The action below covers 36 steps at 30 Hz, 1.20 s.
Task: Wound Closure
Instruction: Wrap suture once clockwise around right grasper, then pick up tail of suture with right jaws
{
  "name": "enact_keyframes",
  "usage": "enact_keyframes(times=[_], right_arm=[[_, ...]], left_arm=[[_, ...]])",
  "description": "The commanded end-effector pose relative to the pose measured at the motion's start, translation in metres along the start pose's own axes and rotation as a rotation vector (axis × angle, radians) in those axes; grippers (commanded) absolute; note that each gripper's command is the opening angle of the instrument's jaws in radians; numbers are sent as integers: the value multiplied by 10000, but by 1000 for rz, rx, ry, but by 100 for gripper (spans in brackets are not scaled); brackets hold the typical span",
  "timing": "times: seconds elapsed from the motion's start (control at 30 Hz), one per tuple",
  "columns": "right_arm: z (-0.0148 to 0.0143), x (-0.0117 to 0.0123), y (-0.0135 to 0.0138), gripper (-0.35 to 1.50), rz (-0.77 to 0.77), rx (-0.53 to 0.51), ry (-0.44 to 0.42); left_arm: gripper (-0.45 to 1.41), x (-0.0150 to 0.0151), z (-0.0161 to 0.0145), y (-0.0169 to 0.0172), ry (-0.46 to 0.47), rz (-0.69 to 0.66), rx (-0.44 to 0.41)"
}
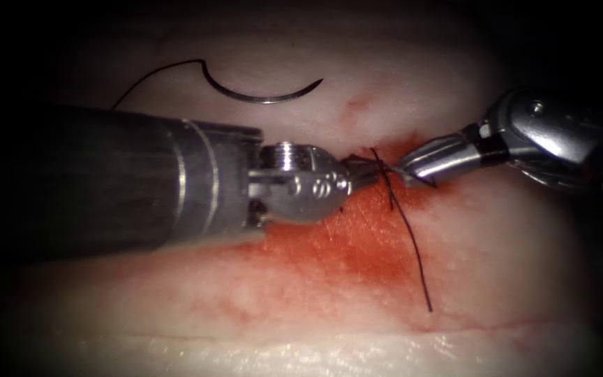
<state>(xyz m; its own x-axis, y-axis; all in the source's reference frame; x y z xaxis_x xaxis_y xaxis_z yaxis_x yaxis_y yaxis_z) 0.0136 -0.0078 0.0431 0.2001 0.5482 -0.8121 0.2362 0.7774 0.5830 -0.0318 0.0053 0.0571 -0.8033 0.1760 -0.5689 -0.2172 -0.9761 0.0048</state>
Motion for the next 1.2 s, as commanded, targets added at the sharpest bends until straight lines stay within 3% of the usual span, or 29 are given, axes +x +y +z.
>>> enact_keyframes(times=[0.03, 0.37, 0.67, 0.8, 0.83, 0.97, 1.2], right_arm=[[10, -2, 5, -35, -10, 12, -16], [10, 12, 15, -35, -77, -55, -100], [52, 15, 16, -35, -122, 112, -306], [64, 11, 9, -35, -140, 164, -359], [65, 11, 8, -28, -143, 169, -361], [68, 3, 1, 51, -156, 186, -401], [71, -16, -15, 84, -181, 237, -503]], left_arm=[[-45, 1, 7, -2, 0, -1, -4], [-45, 3, 2, 7, -7, 8, -14], [-45, 4, 6, -5, -8, 9, -14], [-45, -1, 5, -8, -6, 11, -17], [-45, -3, 5, -9, -5, 12, -18], [-45, -12, 2, -14, -12, 17, -16], [-45, -22, 2, -23, -11, 22, -18]])
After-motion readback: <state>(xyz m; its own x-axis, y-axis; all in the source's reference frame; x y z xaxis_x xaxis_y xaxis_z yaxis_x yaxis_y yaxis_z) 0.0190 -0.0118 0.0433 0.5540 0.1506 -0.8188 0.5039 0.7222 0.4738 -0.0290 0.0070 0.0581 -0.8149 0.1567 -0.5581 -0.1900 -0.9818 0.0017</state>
